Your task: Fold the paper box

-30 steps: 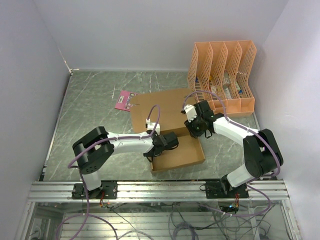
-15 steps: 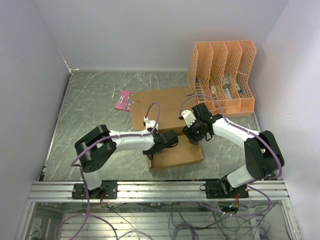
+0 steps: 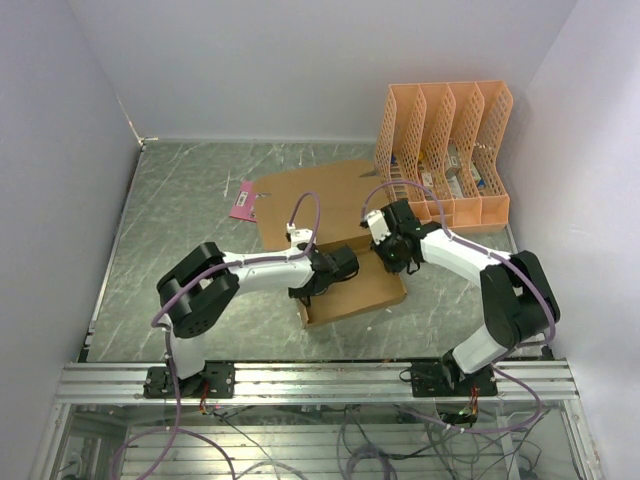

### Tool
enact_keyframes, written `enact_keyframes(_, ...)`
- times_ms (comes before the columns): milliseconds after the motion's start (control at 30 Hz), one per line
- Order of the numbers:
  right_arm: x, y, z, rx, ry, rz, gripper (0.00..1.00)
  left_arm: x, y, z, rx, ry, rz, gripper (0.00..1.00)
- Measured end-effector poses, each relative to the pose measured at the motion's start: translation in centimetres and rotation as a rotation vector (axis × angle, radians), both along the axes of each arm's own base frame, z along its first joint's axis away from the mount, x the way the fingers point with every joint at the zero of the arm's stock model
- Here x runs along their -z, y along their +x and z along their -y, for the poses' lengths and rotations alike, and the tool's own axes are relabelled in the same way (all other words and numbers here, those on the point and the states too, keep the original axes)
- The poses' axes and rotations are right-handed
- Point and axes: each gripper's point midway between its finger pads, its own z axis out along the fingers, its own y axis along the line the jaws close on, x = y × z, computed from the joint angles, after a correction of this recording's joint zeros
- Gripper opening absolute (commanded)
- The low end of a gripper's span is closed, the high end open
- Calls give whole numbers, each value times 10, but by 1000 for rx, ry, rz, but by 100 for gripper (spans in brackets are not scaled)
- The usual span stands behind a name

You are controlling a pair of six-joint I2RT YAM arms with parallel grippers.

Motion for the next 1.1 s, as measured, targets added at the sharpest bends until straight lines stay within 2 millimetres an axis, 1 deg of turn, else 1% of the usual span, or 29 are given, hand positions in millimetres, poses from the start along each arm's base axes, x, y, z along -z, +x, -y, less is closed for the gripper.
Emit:
enact_keyframes(67,0,14,0,45,-5,27,0,2,2,2,4,9,-5,7)
enact_keyframes(133,0,23,2,72,-21,54,0,5,4,4,5,16,-7,7)
enact_keyframes(300,0,33,5,85,-111,130,0,11,11,6,-6,40,-15,7)
enact_keyframes(433,0,40,5,93,-132,161,1,10,13,6,-7,43,-10,7)
enact_keyframes(533,0,43,5,94,-135,165,16,9,13,6,-8,31,-3,7)
enact_keyframes(633,1,47,5,91,-139,166,18,5,14,6,-9,9,12,7)
enact_keyframes(733,2,51,5,84,-148,170,18,2,16,8,-12,-13,24,7)
enact_keyframes(800,3,53,5,86,-154,179,12,4,15,9,-12,-25,24,7)
enact_keyframes(867,2,57,6,90,-159,194,0,8,14,8,-15,-33,21,7)
enact_keyframes(1067,3,65,5,103,-163,232,0,10,12,10,-28,-81,29,7)
enact_keyframes(1100,3,65,5,102,-164,234,5,10,12,10,-29,-86,30,7)
